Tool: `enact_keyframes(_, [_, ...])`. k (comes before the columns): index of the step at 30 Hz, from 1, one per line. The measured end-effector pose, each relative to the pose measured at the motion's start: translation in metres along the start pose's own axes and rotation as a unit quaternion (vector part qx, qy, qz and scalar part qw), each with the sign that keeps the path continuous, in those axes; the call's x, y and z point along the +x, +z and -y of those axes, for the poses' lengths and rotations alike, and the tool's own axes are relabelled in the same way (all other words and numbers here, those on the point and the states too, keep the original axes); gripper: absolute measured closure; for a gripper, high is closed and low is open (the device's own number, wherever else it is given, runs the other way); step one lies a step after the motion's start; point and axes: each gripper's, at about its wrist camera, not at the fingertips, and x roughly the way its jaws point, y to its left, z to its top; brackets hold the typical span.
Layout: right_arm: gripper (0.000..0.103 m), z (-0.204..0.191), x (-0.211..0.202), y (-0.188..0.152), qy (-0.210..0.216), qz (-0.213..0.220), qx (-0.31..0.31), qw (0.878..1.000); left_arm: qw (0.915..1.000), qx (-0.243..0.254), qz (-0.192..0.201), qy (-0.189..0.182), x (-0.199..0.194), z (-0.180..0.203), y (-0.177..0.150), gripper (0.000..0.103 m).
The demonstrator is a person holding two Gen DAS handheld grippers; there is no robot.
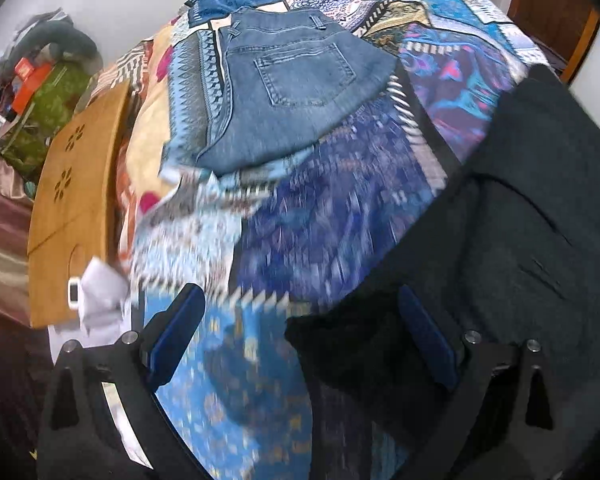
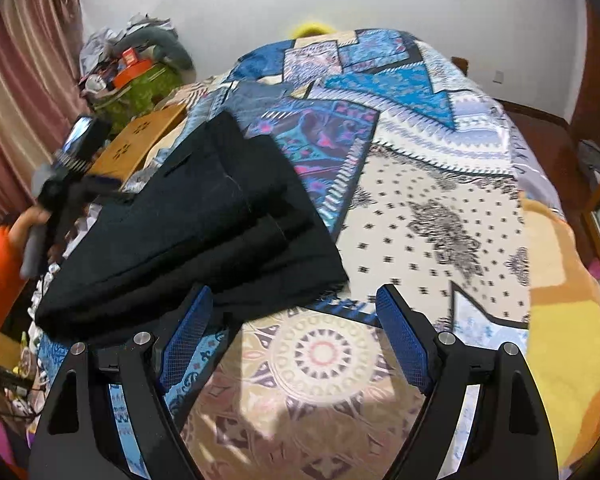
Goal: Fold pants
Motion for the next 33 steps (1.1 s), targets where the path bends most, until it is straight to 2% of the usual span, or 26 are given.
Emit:
enact_keyframes(5, [0.022,-0.003,-0.016,0.000,-0.005,0.016,-0.006,1.000,0.9996,-0.001,0.019,-0.019,-0.036,0.014,-0.035,0.005])
enact_keyframes(10, [0.022,-0.009,-0.024,-0.001,0.000,0.030,-0.014,0.999,0.9977,-0.007,0.037,-0.057,-0.062,0.036,-0.060,0.005])
enact_keyframes(13, [0.022,-0.013,-0.025,-0.002,-0.002,0.031,-0.022,0.999,0.9964,-0.012,0.049,-0.069,-0.072,0.048,-0.068,0.005])
enact_keyframes(17, [0.022,-0.013,-0.024,-0.004,-0.006,0.030,-0.028,0.999,0.9948,-0.020,0.046,-0.089,-0.077,0.059,-0.071,0.005])
enact_keyframes(21, [0.022,-0.007,-0.023,-0.004,-0.014,0.027,-0.026,0.999,0.9947,-0.009,0.060,-0.083,-0.085,0.065,-0.065,0.006])
enact_keyframes(24, [0.022,-0.005,-0.022,0.002,-0.020,0.030,-0.027,0.999,0.9904,-0.013,0.077,-0.114,-0.095,0.061,-0.050,0.006])
enact_keyframes(27, [0.022,-0.004,-0.018,0.009,-0.022,0.031,-0.031,0.999,0.9894,-0.007,0.089,-0.114,-0.099,0.062,-0.034,0.006])
enact_keyframes(33, [0.022,-0.002,0.006,0.030,-0.012,0.030,-0.040,0.999,0.9893,0.005,0.081,-0.121,-0.076,0.073,0.010,0.007])
